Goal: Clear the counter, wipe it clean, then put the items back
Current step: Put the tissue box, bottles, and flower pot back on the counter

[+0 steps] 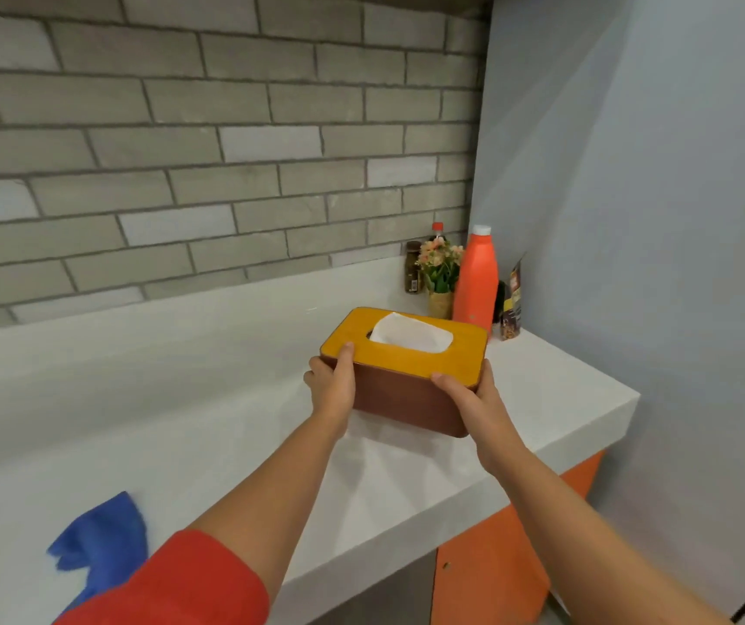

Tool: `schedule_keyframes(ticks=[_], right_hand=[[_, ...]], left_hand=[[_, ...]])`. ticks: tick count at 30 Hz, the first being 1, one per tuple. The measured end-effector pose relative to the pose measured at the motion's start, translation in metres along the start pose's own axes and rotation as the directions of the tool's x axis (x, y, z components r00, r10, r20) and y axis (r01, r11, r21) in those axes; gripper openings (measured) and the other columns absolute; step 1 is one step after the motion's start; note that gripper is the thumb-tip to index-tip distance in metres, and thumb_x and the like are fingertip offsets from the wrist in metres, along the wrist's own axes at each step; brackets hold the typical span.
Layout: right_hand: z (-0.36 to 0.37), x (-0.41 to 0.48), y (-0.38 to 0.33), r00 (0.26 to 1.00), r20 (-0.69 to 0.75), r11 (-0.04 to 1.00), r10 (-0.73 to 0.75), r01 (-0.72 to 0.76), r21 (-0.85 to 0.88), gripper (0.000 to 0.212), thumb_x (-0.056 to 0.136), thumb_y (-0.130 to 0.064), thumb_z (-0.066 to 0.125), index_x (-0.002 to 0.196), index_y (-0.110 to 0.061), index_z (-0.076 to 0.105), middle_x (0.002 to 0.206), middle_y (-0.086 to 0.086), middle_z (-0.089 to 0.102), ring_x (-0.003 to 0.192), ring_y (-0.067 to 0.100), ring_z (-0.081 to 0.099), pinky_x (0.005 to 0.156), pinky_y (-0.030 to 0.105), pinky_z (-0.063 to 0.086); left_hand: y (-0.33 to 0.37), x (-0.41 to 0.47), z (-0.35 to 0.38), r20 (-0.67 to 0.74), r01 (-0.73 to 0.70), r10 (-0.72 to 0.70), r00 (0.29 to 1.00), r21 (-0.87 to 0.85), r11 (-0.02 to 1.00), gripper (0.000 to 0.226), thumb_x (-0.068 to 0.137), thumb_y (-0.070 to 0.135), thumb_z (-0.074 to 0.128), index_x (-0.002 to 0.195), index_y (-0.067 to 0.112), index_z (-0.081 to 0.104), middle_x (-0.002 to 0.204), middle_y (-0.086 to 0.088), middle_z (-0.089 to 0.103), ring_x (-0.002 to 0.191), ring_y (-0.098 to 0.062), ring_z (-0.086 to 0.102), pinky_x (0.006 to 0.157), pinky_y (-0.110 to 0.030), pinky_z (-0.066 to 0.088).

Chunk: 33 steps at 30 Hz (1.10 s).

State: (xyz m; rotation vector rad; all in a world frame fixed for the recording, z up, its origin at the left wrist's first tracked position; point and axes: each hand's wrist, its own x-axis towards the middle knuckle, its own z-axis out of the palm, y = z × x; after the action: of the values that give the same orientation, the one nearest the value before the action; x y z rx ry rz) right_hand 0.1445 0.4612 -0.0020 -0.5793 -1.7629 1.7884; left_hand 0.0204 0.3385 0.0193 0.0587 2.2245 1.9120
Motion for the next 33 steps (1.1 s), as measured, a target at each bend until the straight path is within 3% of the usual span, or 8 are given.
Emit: schedule_keyframes(ticks=[9,14,19,21,25,28,33], right_hand=[[0.131,-0.019,-0.001,0.984,0.172,0.999,0.042,-0.045,0.013,0.065,0.082,-0.033,0.068,0.138,-0.033,0.034,0.124,-0.007,0.057,0.112,0.017,0.056,0.099,0.038,0.046],[0.222,-0.036,0.003,0.952,0.3,0.998,0.058,-0.056,-0.016,0.067,0.082,-0.037,0.067,0.139,-0.035,0.032,0.126,-0.008,0.057,0.116,0.017,0.055,0.104,0.043,0.043],[0.292,-0.049,0.005,0.918,0.39,0.997,0.07,-0.053,-0.054,0.068,0.083,-0.04,0.066,0.141,-0.036,0.031,0.129,-0.008,0.055,0.117,0.018,0.054,0.103,0.04,0.043],[0.312,-0.049,0.003,0.903,0.423,0.997,0.067,-0.042,-0.069,0.066,0.083,-0.04,0.066,0.14,-0.035,0.033,0.128,-0.008,0.056,0.115,0.016,0.054,0.099,0.034,0.044],[0.34,-0.038,0.001,0.874,0.48,0.989,0.071,0.0,-0.147,0.063,0.083,-0.041,0.066,0.138,-0.033,0.037,0.127,-0.007,0.056,0.114,0.015,0.053,0.094,0.028,0.042],[0.355,-0.018,0.004,0.858,0.505,0.977,0.093,0.019,-0.213,0.061,0.082,-0.042,0.067,0.136,-0.03,0.042,0.126,-0.005,0.057,0.112,0.015,0.053,0.096,0.031,0.043],[0.38,0.022,0.011,0.823,0.557,0.961,0.113,0.053,-0.272,0.057,0.081,-0.039,0.069,0.133,-0.026,0.048,0.124,-0.003,0.061,0.117,0.019,0.055,0.102,0.036,0.044]], left_hand=[[-0.01,0.024,-0.138,-0.17,0.021,-0.023,0.985,-0.015,1.0,0.059,0.092,0.05,0.044,0.133,0.008,0.035,0.138,-0.014,0.034,0.121,-0.032,0.044,0.096,-0.041,0.037],[-0.028,0.041,-0.236,-0.254,0.037,-0.038,0.966,-0.008,0.999,0.06,0.092,0.051,0.044,0.133,0.008,0.035,0.137,-0.014,0.036,0.121,-0.032,0.044,0.099,-0.044,0.039],[-0.043,0.052,-0.311,-0.288,0.021,-0.045,0.956,-0.088,0.996,0.055,0.092,0.05,0.044,0.13,0.011,0.035,0.124,-0.007,0.046,0.106,-0.024,0.047,0.091,-0.039,0.043],[-0.047,0.057,-0.33,-0.297,0.021,-0.053,0.953,-0.11,0.994,0.054,0.093,0.048,0.044,0.13,0.01,0.035,0.12,-0.006,0.046,0.102,-0.021,0.045,0.09,-0.037,0.042],[-0.052,0.074,-0.354,-0.336,0.024,-0.06,0.94,-0.11,0.994,0.055,0.094,0.048,0.043,0.133,0.01,0.033,0.131,-0.011,0.046,0.109,-0.024,0.047,0.095,-0.041,0.041],[-0.054,0.091,-0.361,-0.365,0.017,-0.055,0.929,-0.107,0.994,0.055,0.094,0.045,0.044,0.134,0.01,0.033,0.133,-0.012,0.045,0.119,-0.028,0.047,0.096,-0.041,0.041],[-0.066,0.123,-0.367,-0.393,0.055,-0.101,0.914,-0.125,0.991,0.055,0.092,0.048,0.047,0.132,0.011,0.034,0.132,-0.01,0.046,0.113,-0.026,0.048,0.1,-0.045,0.043]])
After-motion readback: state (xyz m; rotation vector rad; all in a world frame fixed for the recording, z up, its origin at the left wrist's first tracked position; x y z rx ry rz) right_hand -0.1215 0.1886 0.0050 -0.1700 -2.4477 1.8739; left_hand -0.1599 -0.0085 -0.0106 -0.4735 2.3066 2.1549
